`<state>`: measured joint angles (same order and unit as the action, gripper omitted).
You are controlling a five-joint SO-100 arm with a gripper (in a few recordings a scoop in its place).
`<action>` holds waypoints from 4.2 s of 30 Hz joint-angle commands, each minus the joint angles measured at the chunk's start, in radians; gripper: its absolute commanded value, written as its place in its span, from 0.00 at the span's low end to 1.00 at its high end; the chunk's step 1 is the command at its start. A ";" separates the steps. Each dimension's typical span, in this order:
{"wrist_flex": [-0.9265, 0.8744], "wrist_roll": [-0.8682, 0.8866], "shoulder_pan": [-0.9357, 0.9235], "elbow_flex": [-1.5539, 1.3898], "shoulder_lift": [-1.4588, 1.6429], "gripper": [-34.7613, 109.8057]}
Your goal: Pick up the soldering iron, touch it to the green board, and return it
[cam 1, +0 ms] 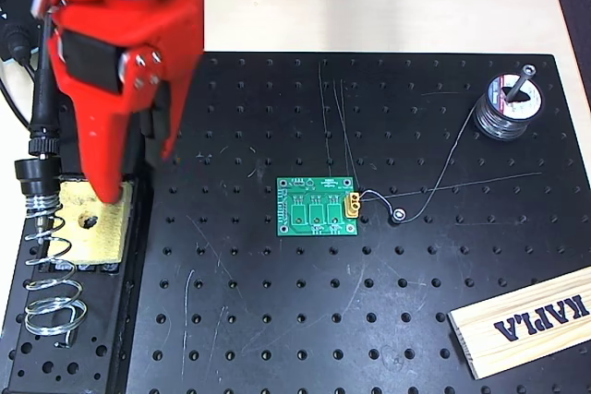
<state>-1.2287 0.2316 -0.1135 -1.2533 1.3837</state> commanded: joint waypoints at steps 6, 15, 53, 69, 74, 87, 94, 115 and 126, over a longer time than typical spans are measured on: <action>0.043 -0.061 -0.230 -0.221 0.229 0.39; 0.129 -0.064 -0.319 -0.376 0.229 0.39; 0.055 -0.031 -0.348 -0.273 0.184 0.24; -0.094 -0.006 -0.281 -0.043 0.124 0.24; -0.137 -0.002 -0.264 0.029 0.103 0.24; -0.190 0.052 -0.215 0.091 0.091 0.24; -0.224 0.100 -0.183 0.126 0.074 0.24; -0.227 0.041 -0.083 0.457 -0.252 0.33; -0.158 0.061 0.031 0.284 -0.129 0.34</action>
<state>-1.3975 0.2746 -0.1074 -0.9342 1.1643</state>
